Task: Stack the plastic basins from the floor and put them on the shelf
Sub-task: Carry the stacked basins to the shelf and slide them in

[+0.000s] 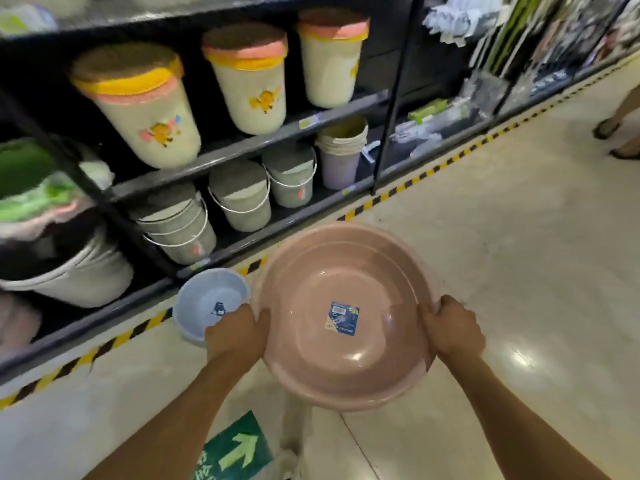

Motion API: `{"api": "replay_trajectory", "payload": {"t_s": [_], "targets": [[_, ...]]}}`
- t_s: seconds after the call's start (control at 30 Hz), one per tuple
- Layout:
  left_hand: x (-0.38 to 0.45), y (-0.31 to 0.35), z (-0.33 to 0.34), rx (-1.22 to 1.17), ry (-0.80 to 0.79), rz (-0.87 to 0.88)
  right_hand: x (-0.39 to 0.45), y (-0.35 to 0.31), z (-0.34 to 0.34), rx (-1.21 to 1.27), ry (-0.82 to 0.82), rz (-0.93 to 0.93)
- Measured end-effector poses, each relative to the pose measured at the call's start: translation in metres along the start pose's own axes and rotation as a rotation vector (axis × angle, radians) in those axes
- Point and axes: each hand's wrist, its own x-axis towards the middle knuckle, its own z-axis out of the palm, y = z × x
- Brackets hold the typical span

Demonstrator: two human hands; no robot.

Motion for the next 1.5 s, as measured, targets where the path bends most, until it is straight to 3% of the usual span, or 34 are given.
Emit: {"api": "replay_trajectory", "payload": {"t_s": [0.33, 0.77, 1.03, 1.5], "targets": [[0.091, -0.155, -0.074, 0.02, 0.095, -0.392, 0.035, -0.26, 0.106, -0.137, -0.209, -0.291], [0.188, -0.247, -0.045, -0.083, 0.137, -0.685, 0.103, -0.416, 0.258, -0.249, -0.313, -0.597], [0.251, -0.299, 0.029, -0.069, 0.135, -0.771, 0.141, -0.436, 0.368, -0.301, -0.33, -0.682], [0.372, -0.459, 0.287, -0.071, 0.141, -0.839, 0.217, -0.403, 0.688, -0.245, -0.333, -0.776]]}}
